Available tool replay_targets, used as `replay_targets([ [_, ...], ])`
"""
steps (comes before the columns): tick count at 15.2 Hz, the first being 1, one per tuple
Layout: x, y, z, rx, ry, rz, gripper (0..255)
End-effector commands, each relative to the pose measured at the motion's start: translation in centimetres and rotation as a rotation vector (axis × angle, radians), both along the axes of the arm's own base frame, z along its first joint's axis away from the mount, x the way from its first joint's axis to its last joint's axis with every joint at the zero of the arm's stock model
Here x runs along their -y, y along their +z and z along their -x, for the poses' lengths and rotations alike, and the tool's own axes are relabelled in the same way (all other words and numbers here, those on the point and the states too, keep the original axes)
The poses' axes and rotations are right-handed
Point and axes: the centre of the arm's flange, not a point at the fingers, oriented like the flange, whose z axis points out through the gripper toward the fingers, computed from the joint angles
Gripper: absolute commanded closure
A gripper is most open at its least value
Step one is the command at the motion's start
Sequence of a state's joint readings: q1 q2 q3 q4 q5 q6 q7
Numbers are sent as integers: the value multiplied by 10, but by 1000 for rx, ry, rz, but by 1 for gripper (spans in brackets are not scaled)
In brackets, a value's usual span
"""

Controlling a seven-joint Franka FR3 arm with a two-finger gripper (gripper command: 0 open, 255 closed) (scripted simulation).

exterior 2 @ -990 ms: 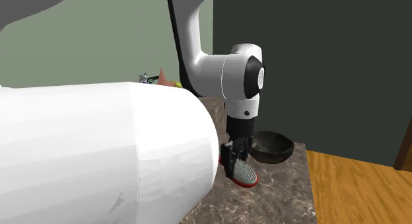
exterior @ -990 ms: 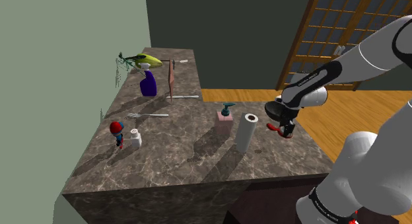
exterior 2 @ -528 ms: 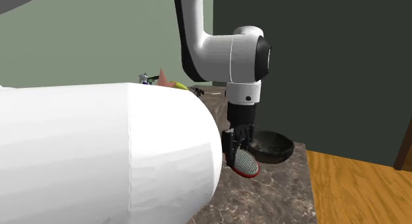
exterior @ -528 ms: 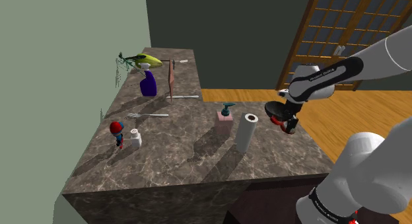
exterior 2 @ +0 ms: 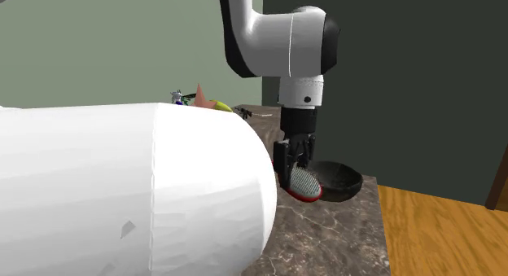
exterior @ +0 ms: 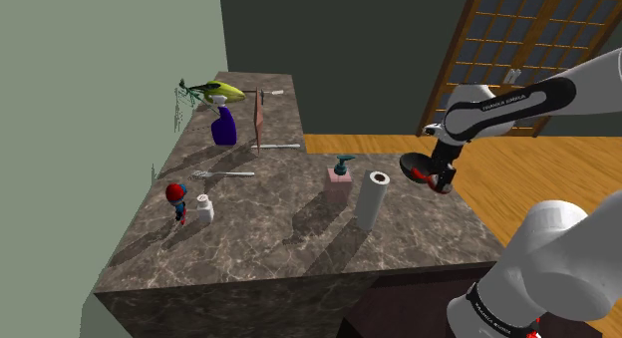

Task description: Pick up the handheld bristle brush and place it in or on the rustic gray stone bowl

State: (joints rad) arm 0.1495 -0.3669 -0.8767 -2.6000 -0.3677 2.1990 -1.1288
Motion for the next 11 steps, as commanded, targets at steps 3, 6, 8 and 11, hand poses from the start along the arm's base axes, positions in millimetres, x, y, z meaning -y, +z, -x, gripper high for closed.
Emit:
replay_targets([
  [3, 0, 21, 0, -1, 0, 0, 255],
  [6, 0, 37, 0, -1, 0, 0, 255],
  [8, 0, 43, 0, -1, 0, 0, 255],
  [11, 35, 43, -20, -1, 0, 0, 255],
])
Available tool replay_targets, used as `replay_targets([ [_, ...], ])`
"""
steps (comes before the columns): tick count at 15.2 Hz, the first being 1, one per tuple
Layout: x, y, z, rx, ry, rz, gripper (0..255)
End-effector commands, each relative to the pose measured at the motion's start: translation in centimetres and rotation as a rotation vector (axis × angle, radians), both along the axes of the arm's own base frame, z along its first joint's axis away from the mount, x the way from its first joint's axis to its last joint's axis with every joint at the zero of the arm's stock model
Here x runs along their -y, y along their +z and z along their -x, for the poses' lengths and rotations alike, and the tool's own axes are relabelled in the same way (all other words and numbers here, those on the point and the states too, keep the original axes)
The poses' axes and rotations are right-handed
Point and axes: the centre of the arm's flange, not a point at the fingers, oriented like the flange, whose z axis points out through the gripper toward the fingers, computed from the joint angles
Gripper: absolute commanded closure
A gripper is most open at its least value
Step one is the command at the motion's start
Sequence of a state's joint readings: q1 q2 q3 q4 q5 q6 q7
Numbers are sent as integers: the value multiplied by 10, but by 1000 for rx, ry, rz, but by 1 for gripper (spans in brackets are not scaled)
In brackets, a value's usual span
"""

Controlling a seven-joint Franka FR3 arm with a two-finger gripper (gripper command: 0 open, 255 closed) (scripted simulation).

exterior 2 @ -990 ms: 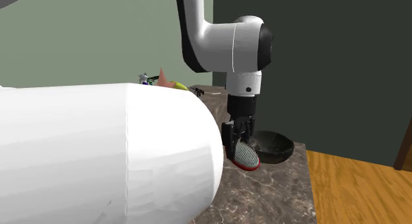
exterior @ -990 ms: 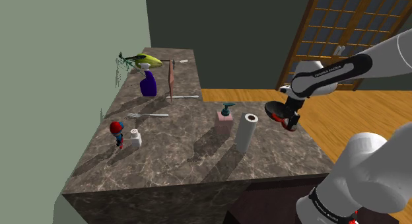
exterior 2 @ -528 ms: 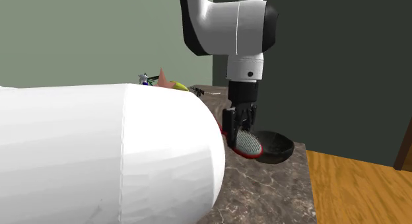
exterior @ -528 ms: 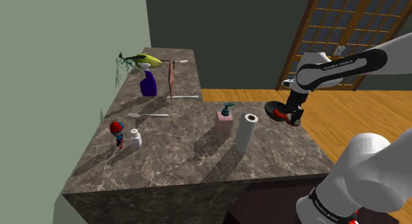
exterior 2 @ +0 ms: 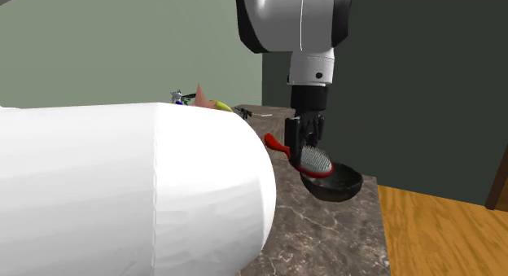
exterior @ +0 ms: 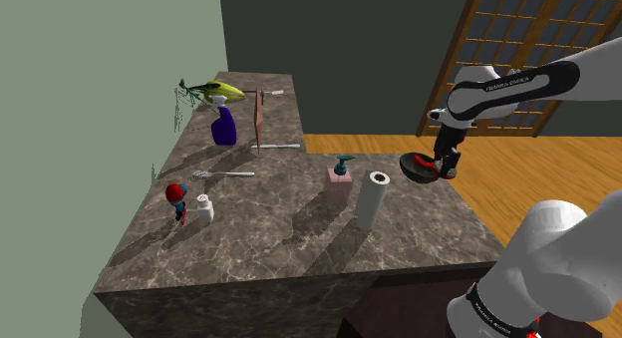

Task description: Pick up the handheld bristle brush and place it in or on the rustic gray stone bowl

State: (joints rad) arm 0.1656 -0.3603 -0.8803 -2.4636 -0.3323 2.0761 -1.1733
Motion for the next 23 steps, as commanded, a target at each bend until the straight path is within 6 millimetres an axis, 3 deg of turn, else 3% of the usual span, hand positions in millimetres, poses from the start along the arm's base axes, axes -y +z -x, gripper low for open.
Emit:
replay_targets([
  [1, 20, 0, -12, 0, 2, 1, 255],
  [11, 135, 1, -76, 0, 2, 1, 255],
  [12, 155, 1, -87, 0, 2, 1, 255],
  [23, 155, -57, -87, 0, 2, 1, 255],
])
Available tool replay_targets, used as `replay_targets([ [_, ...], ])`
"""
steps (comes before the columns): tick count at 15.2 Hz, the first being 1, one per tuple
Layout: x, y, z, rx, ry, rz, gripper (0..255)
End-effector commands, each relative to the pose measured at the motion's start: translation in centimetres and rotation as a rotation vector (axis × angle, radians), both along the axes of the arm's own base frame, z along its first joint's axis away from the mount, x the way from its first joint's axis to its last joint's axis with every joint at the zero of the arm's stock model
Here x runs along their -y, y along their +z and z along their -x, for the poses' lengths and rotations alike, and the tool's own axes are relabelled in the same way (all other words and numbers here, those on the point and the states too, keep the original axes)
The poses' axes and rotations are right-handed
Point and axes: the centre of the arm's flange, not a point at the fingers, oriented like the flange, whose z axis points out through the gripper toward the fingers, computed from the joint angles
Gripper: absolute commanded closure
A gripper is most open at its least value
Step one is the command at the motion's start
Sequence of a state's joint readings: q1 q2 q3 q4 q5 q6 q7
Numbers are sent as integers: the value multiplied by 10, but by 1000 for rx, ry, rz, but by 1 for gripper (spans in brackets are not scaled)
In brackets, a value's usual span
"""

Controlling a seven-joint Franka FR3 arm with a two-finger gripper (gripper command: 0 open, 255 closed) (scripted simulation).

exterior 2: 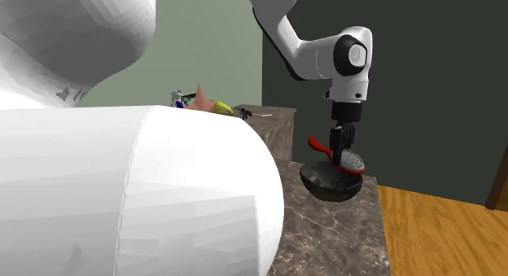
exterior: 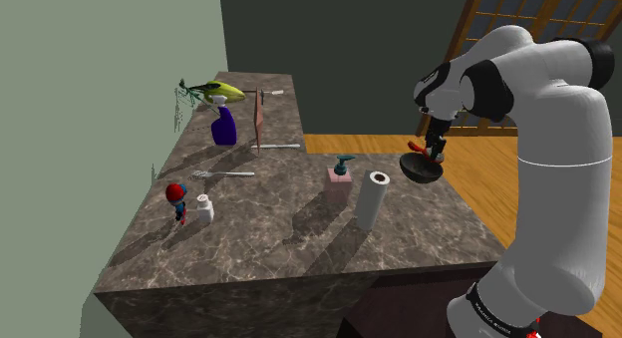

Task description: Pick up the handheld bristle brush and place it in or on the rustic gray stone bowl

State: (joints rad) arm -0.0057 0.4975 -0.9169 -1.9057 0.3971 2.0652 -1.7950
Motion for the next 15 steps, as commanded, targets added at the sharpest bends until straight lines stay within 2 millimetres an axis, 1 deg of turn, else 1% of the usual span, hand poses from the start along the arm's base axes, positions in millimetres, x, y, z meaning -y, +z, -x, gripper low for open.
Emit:
replay_targets([
  [1, 0, -11, 0, 1, 0, 0, 255],
  [3, 0, -19, 0, 1, 0, 0, 255],
  [10, 0, -19, 0, 1, 0, 0, 255],
  [11, 0, -19, 0, 1, 0, 0, 0],
  [15, 0, -19, 0, 1, 0, 0, 0],
])
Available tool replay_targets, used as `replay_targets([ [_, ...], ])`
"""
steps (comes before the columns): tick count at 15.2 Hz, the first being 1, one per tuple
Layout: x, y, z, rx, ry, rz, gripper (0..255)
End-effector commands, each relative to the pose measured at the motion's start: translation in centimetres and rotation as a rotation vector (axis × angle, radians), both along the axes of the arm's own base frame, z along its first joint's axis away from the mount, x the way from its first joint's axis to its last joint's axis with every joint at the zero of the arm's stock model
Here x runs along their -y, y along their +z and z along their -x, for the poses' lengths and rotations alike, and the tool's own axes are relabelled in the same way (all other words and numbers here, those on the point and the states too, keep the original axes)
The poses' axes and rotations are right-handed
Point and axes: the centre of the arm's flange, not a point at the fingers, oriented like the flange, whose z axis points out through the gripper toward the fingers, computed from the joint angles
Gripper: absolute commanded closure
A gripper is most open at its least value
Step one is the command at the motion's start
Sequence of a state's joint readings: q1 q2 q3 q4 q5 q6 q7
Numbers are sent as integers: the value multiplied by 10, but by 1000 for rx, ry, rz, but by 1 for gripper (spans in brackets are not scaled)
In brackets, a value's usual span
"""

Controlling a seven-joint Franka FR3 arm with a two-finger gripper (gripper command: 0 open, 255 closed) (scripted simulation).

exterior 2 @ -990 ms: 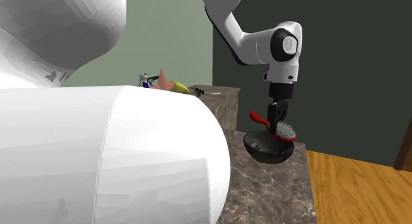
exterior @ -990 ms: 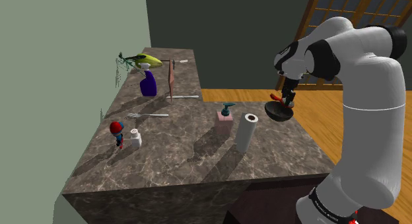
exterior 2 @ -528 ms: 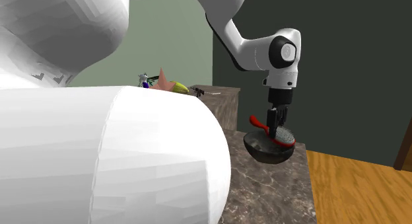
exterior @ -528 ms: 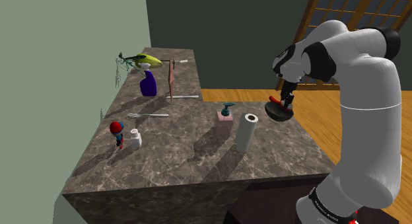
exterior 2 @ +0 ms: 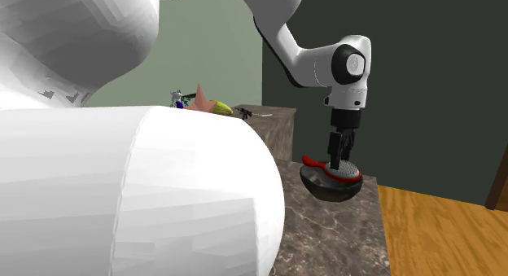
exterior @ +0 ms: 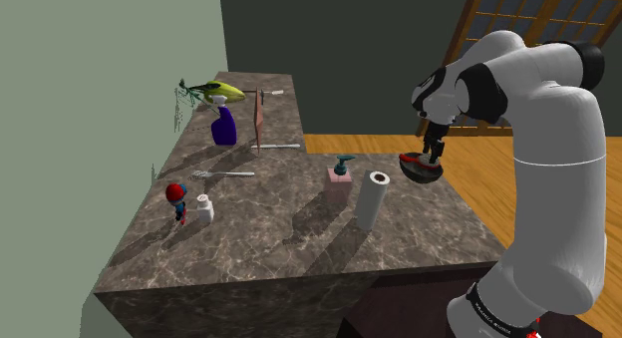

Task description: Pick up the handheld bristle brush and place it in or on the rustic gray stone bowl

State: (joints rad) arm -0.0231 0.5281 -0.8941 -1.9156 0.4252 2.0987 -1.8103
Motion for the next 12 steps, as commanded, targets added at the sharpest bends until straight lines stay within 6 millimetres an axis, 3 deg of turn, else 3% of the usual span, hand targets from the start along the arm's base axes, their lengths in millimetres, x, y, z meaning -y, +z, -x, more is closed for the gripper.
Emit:
replay_targets([
  [1, 0, 0, 0, 0, 0, 0, 0],
  [5, 3, 50, -5, 0, 0, 0, 0],
  [12, 3, 50, -5, 0, 0, 0, 0],
])
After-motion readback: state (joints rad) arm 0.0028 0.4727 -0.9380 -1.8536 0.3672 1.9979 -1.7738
